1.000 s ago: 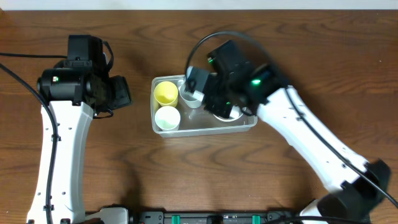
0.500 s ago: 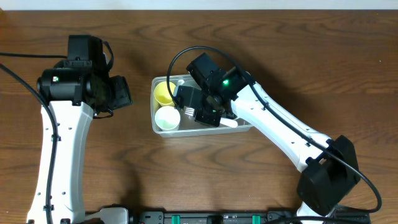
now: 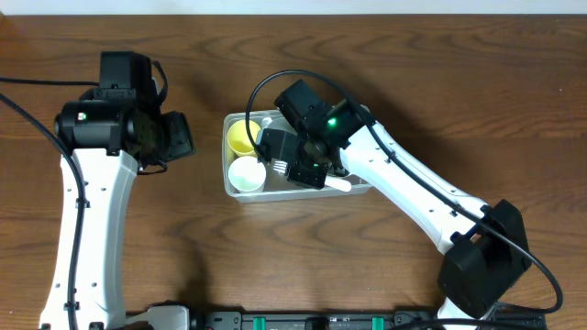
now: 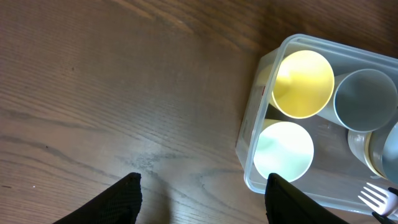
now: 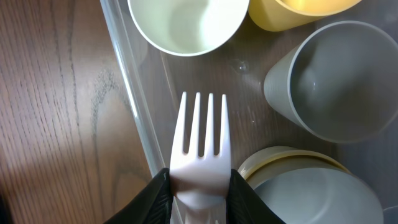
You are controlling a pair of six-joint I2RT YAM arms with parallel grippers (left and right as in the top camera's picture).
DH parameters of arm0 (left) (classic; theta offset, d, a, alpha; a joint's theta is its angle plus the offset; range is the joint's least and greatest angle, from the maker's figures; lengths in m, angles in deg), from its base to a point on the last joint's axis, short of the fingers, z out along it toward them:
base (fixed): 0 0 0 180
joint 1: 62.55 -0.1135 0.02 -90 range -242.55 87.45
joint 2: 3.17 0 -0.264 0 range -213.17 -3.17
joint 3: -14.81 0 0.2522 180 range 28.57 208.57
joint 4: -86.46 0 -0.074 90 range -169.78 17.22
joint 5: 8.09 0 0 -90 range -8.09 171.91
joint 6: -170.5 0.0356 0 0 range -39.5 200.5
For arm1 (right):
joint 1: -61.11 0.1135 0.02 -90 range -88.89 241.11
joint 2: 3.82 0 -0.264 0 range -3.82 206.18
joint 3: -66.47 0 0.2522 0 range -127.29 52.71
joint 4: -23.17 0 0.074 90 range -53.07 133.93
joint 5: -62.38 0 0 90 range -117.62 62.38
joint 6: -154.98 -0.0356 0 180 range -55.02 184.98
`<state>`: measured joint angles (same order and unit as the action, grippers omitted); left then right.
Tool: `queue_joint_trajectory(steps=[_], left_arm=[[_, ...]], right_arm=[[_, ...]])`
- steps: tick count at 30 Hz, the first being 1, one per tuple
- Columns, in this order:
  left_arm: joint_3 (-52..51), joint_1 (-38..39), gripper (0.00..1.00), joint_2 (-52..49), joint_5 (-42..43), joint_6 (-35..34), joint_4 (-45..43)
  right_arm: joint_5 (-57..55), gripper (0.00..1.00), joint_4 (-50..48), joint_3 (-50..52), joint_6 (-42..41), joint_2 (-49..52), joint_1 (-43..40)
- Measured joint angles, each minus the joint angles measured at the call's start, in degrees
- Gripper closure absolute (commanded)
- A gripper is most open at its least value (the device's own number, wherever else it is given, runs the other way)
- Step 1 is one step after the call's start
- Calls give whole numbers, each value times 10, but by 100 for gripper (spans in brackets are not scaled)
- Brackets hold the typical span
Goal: Pack container
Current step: 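Carry the white fork into the container's front and release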
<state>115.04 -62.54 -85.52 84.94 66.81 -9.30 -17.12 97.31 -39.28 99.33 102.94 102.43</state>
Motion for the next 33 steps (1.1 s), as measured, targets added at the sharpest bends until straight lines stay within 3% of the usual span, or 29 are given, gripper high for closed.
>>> queue_joint_trajectory(steps=[9,17,22,30,32,33], left_arm=[[0,0,36,0,0,0,0],[0,0,36,0,0,0,0],[0,0,36,0,0,0,0],[0,0,36,0,0,0,0],[0,0,36,0,0,0,0],[0,0,36,0,0,0,0]], right_arm=[[0,65,9,0,3,0,0],[0,66,13,0,5,0,0],[0,72,11,0,4,0,0],[-56,71,-77,1,-135,-1,-5],[-86,65,-85,1,-180,-9,-14],[-99,54,-88,1,-198,-16,-21]])
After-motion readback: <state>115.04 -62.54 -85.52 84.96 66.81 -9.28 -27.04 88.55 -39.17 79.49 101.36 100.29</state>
